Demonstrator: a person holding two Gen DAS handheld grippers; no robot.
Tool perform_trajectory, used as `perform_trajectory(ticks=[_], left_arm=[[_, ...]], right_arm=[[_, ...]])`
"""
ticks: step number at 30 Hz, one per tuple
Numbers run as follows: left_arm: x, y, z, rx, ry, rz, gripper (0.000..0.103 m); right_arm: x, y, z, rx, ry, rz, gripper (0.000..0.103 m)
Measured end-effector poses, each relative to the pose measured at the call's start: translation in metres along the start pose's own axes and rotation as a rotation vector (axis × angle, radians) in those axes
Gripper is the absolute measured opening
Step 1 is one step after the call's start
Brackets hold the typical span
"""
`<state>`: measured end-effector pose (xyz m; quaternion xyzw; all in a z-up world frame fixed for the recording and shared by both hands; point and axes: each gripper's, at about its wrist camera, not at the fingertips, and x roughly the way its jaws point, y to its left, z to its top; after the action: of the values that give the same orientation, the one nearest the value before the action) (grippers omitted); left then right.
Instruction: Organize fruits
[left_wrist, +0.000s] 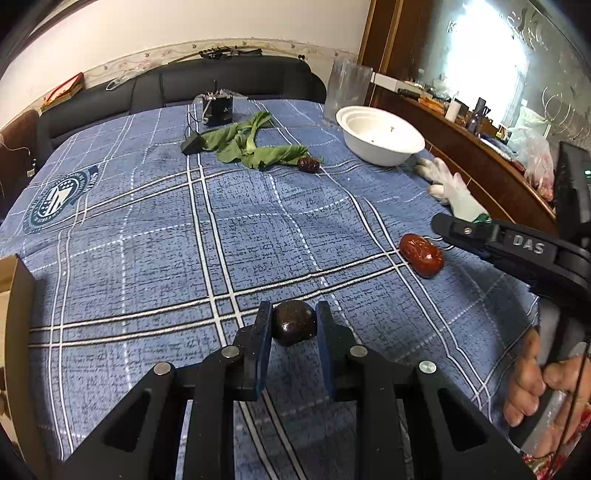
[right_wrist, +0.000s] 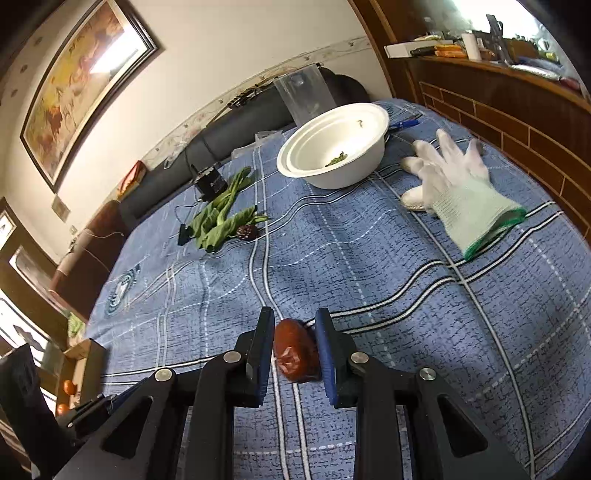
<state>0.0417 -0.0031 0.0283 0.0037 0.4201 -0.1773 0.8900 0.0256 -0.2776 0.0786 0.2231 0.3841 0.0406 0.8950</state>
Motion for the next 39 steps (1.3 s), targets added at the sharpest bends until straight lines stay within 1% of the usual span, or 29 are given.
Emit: perform_trajectory(ticks=[2,4,5,6,9,12,13,14,17,20,23,31,39], left_arm=[[-0.001,0.001,-0.001,-0.004,-0.001,0.000,0.022],[0.001,0.003,-0.002,-0.012,0.007,0.002,0.022],[0.002,0.004,-0.003,-0.019,0.012,-0.001,0.022],[0.003,0.005,-0.004,-0.024,0.016,-0.004,0.022],[0.003,0.006,-0.007,-0.031,0.018,-0.006,0.022],[0.000,0.008,-0.009,-0.036,0.013,-0.002,0.022],[-0.001,0.009,-0.009,-0.040,0.011,-0.002,0.022],[-0.002,0.011,-0.010,-0.045,0.009,-0.003,0.022],[-0.007,0.014,-0.012,-0.057,0.001,-0.004,0.022],[-0.016,0.016,-0.015,-0.068,-0.010,-0.004,0.022],[-0.026,0.017,-0.018,-0.076,-0.025,0.002,0.022],[-0.058,0.022,-0.030,-0.100,-0.070,0.006,0.022],[-0.092,0.044,-0.048,-0.153,-0.107,0.047,0.022]], right_arm=[[0.002,0.002,0.000,-0.011,0.003,-0.010,0.025],[0.007,0.006,-0.002,-0.035,0.015,-0.036,0.033],[0.010,0.008,-0.003,-0.047,0.018,-0.045,0.041],[0.012,0.011,-0.004,-0.062,0.020,-0.057,0.045],[0.021,0.018,-0.008,-0.121,0.031,-0.105,0.046],[0.031,0.017,-0.012,-0.134,0.072,-0.135,0.045],[0.031,0.016,-0.013,-0.135,0.074,-0.140,0.042],[0.030,0.016,-0.012,-0.139,0.071,-0.142,0.037],[0.024,0.014,-0.012,-0.119,0.061,-0.103,0.037],[0.017,0.017,-0.011,-0.122,0.028,-0.091,0.037],[0.013,0.018,-0.010,-0.121,0.014,-0.077,0.037],[0.010,0.028,-0.015,-0.144,0.001,-0.055,0.037],[0.015,0.042,-0.027,-0.186,0.017,-0.055,0.037]])
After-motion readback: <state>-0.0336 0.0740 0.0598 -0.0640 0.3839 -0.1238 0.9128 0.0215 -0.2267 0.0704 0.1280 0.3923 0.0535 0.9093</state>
